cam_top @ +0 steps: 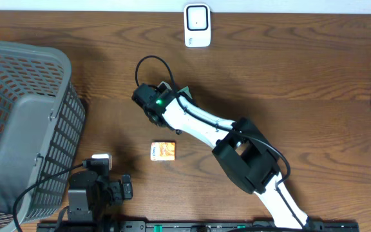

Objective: Scan the item barcode
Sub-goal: 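Reach the right gripper to the mint-green pouch and grasp it, then lift the mint-green pouch off the table with the right gripper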

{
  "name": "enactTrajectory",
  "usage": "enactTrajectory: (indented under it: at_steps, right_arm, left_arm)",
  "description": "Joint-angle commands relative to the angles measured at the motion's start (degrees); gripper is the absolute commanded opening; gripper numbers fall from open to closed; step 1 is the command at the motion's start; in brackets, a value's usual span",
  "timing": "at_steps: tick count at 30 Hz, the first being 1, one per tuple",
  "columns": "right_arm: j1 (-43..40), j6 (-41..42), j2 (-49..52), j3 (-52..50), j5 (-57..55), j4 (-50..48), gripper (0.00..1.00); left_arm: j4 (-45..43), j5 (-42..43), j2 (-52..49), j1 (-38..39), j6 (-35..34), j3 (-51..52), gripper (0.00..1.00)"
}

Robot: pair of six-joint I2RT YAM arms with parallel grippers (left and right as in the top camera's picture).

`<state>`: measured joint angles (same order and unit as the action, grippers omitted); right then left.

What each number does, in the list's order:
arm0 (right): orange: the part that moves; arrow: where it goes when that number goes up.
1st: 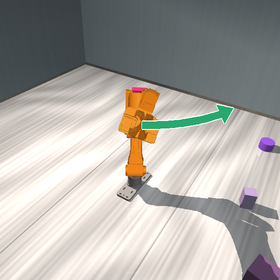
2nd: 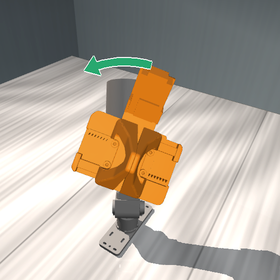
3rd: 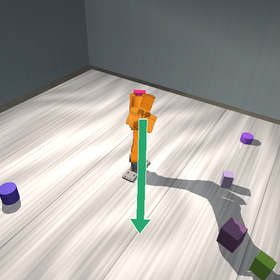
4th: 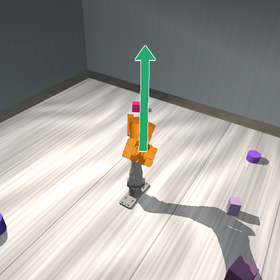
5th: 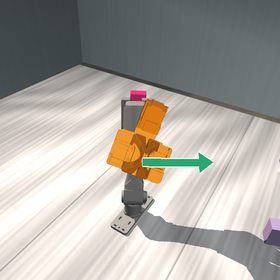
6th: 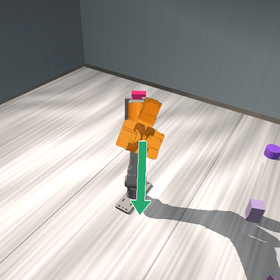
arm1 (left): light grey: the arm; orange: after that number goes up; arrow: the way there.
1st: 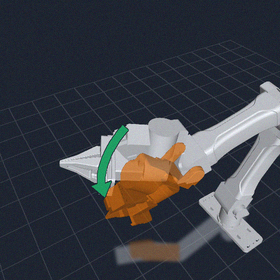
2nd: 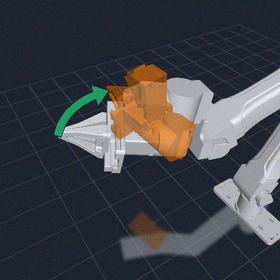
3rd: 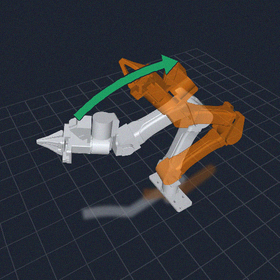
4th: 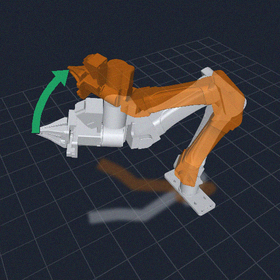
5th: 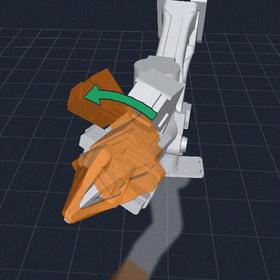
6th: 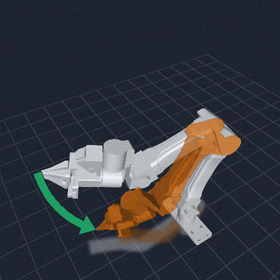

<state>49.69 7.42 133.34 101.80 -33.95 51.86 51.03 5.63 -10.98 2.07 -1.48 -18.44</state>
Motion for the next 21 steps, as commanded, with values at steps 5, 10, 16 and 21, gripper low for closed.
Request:
enactTrajectory:
  at_steps: [5,10,16,21]
  right_arm:
    - [0.5,0.4,0.9,-6.7,-3.0,0.0,0.23]
    - [0.1,0.5,-1.2,-3.2,1.2,4.4,0.01]
    - [-9.2,-18.2,-6.8,5.4,45.1,15.4,0.01]
    - [-22.3,-41.6,-7.4,5.0,84.9,25.6,0.01]
  left_arm:
    - [0.2,-0.2,0.2,-0.1,-0.1,-0.4,0.98]
    - [0.2,-0.2,0.2,-0.1,-0.1,-0.4,0.98]
    - [0.2,-0.2,0.2,-0.1,-0.1,-0.4,0.98]
    - [0.2,-0.2,0.2,-0.1,-0.1,-0.4,0.98]
